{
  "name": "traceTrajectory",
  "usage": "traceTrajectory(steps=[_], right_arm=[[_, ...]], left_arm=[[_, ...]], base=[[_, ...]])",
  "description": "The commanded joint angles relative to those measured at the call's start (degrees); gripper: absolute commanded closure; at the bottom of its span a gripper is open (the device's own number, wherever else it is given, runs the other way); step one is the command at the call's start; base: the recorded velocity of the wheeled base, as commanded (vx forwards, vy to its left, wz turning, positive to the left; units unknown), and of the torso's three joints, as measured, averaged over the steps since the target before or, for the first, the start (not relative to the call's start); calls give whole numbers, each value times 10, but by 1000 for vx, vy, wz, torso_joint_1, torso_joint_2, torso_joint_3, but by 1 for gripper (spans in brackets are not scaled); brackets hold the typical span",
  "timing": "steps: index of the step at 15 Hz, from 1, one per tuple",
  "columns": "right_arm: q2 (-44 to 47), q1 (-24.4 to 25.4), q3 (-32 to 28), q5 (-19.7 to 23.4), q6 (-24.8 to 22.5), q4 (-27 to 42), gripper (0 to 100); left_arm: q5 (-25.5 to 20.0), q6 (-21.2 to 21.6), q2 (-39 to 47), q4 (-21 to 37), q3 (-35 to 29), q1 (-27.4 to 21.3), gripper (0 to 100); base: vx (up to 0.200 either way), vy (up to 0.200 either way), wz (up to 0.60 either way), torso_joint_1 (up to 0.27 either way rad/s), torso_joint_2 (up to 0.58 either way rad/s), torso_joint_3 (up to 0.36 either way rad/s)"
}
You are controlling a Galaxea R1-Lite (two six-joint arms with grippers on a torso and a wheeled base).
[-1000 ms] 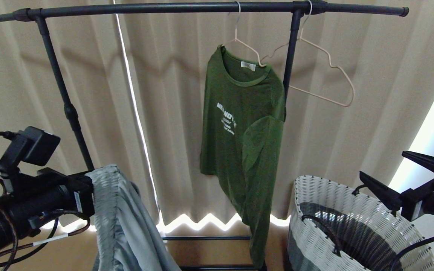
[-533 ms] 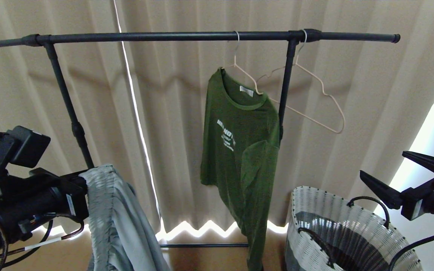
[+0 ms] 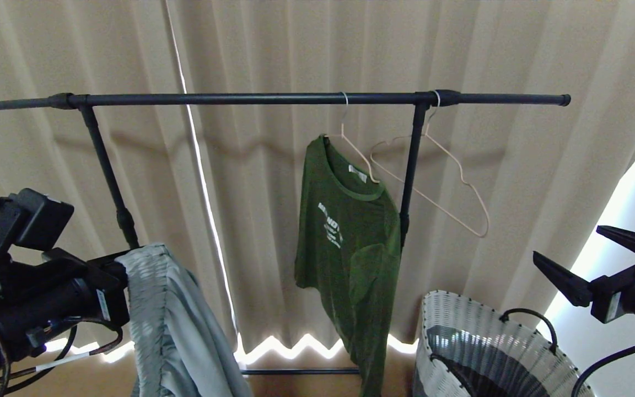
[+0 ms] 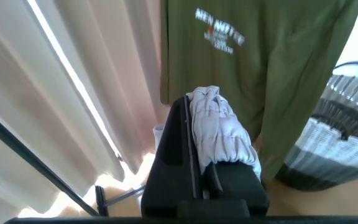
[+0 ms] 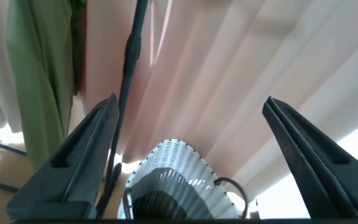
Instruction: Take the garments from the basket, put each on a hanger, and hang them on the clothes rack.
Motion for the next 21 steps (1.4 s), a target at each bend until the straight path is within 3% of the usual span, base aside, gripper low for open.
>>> traceTrajectory(steps=[1,5,9,10,11,13,19,21], right_arm=[[-5,0,14,3,1,-3,0],[-42,-13,-10,4,5,20,0],[-81,-11,-85,7,21,245,0],[-81,-11,-85,7,21,245,0],[-80,-10,-130,7,21,315,0],[-82,-8,-173,7,21,371,0],[-83,-7,-208,6,21,423,0],[-83,-7,-209,5,21,430,0]], left_arm=[[-1,0,-2,1,2,-1,100],[-1,-1,4,1,-2,-29,100],[-1,-2,21,1,0,-51,100],[-1,-2,21,1,0,-51,100],[-2,-2,20,1,2,-52,100],[-2,-1,17,1,2,-52,100],[-2,-1,1,1,8,-53,100],[-2,-1,-5,1,11,-55,100]], base=[[0,0,0,139,-330,-188],[0,0,0,42,-86,-49],[0,0,0,0,0,0],[0,0,0,0,0,0],[0,0,0,0,0,0],[0,0,0,0,0,0],[0,0,0,0,0,0],[200,0,0,5,5,2]])
